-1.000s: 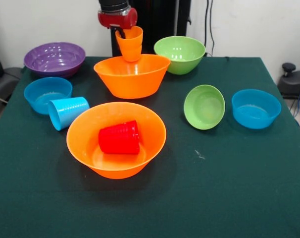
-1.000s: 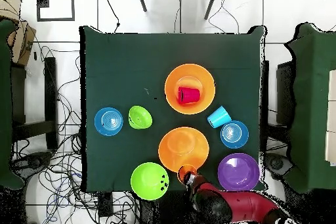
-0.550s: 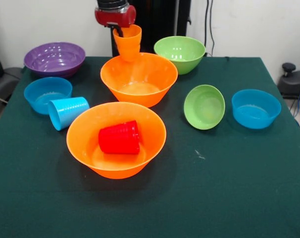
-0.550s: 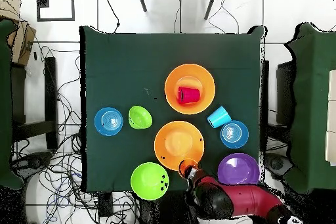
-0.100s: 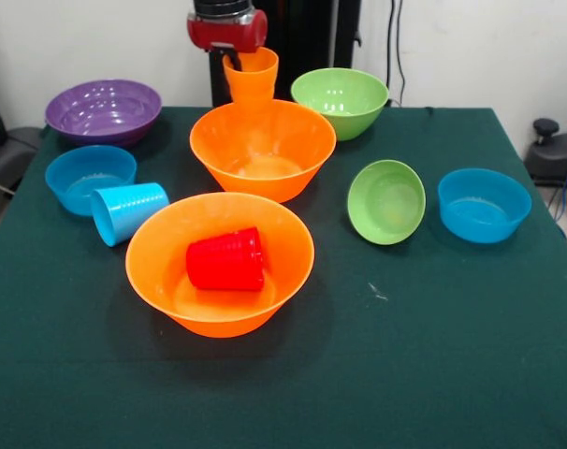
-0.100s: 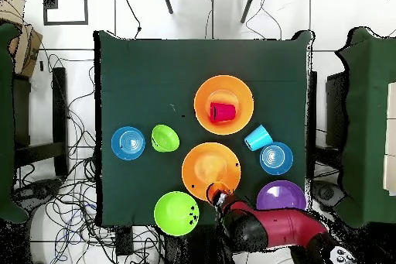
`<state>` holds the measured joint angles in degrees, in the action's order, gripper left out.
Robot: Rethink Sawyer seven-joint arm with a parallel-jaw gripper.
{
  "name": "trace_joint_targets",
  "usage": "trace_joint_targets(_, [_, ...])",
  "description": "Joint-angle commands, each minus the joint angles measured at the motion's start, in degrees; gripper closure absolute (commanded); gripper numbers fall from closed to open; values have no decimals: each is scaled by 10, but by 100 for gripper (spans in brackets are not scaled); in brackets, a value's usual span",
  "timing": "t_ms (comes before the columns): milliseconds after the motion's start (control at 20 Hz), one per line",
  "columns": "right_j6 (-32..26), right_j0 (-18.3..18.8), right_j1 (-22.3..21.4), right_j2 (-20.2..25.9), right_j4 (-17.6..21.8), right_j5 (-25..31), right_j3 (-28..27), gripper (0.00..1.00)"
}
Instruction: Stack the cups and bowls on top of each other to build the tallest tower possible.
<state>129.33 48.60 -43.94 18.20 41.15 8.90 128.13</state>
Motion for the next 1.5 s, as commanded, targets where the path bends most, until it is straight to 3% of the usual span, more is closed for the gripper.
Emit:
trace_joint_targets(50, [-21,-27,14,41,-6,46,-74,100])
trace_joint_targets(600, [-67,9,45,76,-9,81,-110,100])
trace_joint_targets(900, [-65,11,48,75,1,80,-114,100])
trace_joint_targets(1300, [-28,-18,48,47,16,50,-111,100])
trace_joint_targets(1500, [2,-49,49,18,23,24,-110,100])
